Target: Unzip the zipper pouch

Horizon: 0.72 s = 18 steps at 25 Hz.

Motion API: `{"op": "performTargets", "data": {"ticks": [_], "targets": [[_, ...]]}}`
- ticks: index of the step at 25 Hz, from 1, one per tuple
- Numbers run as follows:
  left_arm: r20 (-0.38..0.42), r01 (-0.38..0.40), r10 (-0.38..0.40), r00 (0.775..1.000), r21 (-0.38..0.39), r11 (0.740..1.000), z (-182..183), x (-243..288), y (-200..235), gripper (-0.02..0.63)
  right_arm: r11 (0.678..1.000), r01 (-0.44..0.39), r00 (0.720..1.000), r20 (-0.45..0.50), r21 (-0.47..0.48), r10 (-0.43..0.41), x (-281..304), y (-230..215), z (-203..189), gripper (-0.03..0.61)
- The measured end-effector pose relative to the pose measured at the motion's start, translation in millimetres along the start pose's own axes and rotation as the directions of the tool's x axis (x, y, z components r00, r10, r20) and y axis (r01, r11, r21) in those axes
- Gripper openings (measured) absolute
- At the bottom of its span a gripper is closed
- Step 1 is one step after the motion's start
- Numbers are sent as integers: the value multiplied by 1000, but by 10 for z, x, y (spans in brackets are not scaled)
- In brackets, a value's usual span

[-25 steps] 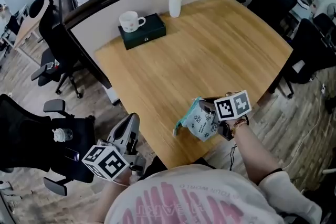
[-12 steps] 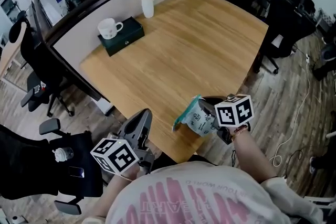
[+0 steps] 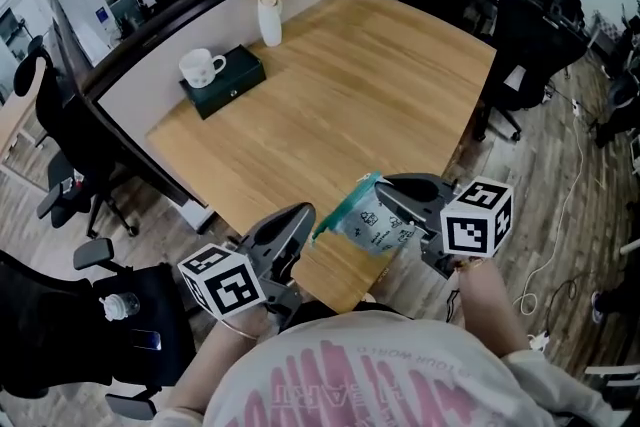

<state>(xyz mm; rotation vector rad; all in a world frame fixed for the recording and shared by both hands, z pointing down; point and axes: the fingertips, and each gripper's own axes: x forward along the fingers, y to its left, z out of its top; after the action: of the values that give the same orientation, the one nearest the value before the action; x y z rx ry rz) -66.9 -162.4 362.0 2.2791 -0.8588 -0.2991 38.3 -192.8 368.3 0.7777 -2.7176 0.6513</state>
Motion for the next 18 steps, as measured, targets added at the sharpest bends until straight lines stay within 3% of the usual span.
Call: {"op": "performTargets", "data": {"ticks": [3,6,11,18], "targets": [[-57,133,-131,990,38,990,100,72,-224,17,987,-88,995,28,-131,92,-104,279,232,8],[-128,232,-217,968,116,966,158,119,-416,80,960,-156,987,12,-234,163,-162,517,363,8],[-189,295,-252,949,256,921,174,147,-561,101,931,-231,971,-15,-283,237,-157,739,408,9],[-283,391,-309,908,306,868,120,166,-683,120,881,-335,942,-83,-333,326,-128,930,355,8]]}}
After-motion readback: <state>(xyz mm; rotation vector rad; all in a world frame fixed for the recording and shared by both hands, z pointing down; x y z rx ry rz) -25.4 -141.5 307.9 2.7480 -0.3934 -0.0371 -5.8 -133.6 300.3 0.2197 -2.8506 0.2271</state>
